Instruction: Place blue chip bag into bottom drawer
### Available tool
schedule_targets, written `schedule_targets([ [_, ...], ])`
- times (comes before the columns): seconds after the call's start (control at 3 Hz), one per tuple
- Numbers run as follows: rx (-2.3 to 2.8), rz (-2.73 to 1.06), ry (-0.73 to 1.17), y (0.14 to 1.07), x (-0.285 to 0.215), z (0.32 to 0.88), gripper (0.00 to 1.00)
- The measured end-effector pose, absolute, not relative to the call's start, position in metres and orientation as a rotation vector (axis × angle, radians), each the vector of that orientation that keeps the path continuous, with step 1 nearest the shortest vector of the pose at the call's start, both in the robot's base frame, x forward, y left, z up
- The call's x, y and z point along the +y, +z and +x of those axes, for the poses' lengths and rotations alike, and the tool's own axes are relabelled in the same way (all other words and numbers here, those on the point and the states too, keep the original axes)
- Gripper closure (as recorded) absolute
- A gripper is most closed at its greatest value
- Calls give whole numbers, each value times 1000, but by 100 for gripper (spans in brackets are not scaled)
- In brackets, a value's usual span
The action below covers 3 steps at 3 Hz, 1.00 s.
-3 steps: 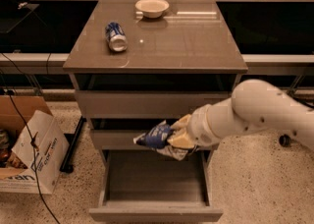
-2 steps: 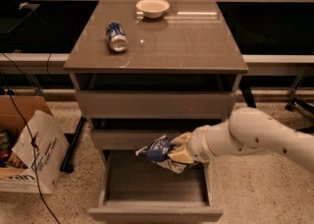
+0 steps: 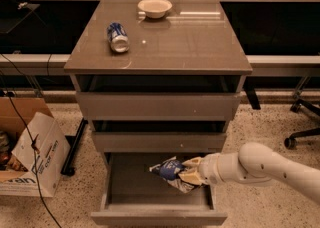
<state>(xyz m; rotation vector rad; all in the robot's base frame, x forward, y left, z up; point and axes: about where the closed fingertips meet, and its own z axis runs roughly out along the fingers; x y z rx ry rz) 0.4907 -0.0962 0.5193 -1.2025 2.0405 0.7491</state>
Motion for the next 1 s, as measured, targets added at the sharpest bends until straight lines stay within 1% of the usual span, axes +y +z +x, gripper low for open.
schedule_targets([
  [0.33,2057,-1182,818,494,-87,481,100],
  [0.67,2098,-1188,780,480,-86,486,100],
  [1.0,2142,-1155,729,446,-90,504,100],
])
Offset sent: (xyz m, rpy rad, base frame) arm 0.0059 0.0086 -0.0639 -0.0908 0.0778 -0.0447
